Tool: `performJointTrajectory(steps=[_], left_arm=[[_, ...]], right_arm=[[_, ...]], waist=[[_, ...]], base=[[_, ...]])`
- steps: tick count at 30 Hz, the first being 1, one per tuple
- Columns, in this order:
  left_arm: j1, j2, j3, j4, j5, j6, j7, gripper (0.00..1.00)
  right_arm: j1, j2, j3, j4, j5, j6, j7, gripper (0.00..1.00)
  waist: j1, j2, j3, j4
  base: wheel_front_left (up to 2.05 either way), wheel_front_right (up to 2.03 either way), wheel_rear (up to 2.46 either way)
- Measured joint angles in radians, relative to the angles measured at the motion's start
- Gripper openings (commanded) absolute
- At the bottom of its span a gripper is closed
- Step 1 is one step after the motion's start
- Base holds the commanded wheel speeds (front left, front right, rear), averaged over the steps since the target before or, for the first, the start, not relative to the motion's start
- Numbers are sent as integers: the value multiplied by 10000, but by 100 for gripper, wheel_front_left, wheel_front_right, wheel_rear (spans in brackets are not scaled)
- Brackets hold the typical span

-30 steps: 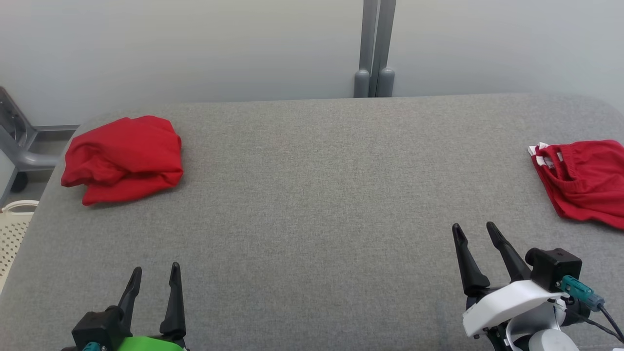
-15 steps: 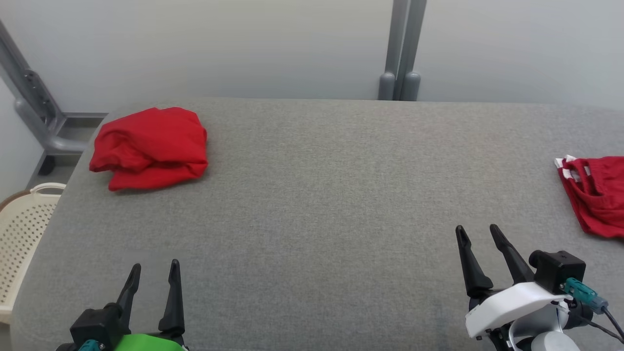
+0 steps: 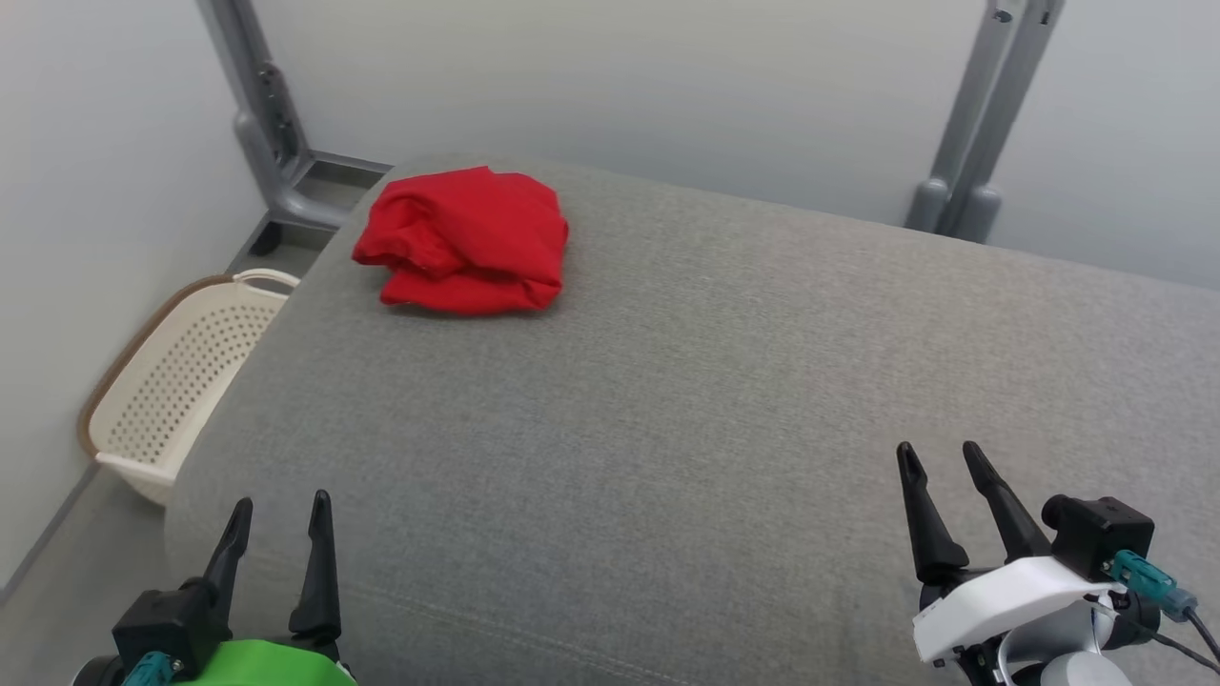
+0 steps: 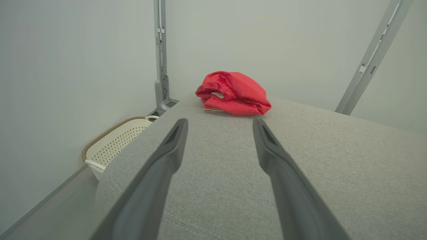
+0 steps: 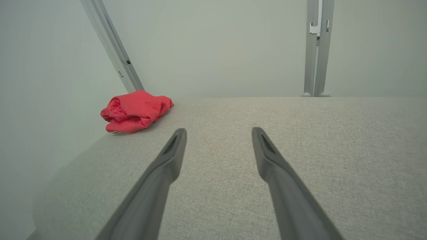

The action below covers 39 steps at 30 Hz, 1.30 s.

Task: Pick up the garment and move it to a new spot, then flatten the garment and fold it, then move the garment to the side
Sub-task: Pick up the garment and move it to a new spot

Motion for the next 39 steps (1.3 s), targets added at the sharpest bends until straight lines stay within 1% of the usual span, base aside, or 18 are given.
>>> performJointTrajectory(steps=[3, 5, 6, 10, 15, 19, 26, 29, 32, 36, 39], left_arm=[[43, 105, 86, -94, -2, 77, 46, 100], [190, 121, 261, -249, -23, 215, -8, 100], [351, 115, 458, -412, -31, 339, -75, 100], [715, 33, 731, -681, -33, 477, -167, 100], [982, -132, 905, -909, -8, 518, -211, 100], [1012, -171, 976, -957, 50, 510, -221, 100], [908, -127, 765, -911, 105, 288, -140, 100], [525, 56, 679, -915, 174, 144, 90, 100], [-81, 360, 600, -938, 267, -71, 479, 100], [-1262, 986, 573, -961, 477, -370, 1210, 100], [-2414, 1530, 656, -926, 637, -715, 1710, 100]], right_arm=[[-27, -4, 121, 61, 73, 0, -69, 100], [-165, -2, 364, 79, 71, -2, -54, 100], [-422, 13, 593, 88, 67, 0, -8, 100], [-765, 13, 884, 203, 63, 0, 48, 100], [-1032, 10, 1018, 422, 56, -2, 52, 100], [-1092, 12, 1011, 527, 56, 0, 27, 100], [-881, 10, 671, 548, 59, -2, -128, 100], [-793, 8, 481, 510, 65, -2, -171, 100], [-607, 10, 290, 454, 69, -2, -234, 100], [-474, 8, 169, 303, 67, -2, -230, 100], [-557, 10, 153, 65, -21, -2, -144, 100]], waist=[[0, 0, -14, 581], [0, 0, -1, 934], [0, 0, 39, 1236], [0, 0, 196, 1665], [0, 0, 449, 1892], [0, 0, 500, 1937], [0, 0, 394, 1863], [0, 0, 349, 1831], [0, 0, 315, 1804], [0, 0, 282, 1721], [0, 0, 328, 1557]], base=[[0, 0, 0], [0, 0, 0], [0, 0, 0], [0, 0, 0], [0, 0, 0], [0, 0, 0], [0, 0, 0], [0, 0, 0], [0, 0, 0], [0, 0, 0], [0, 0, 0]])
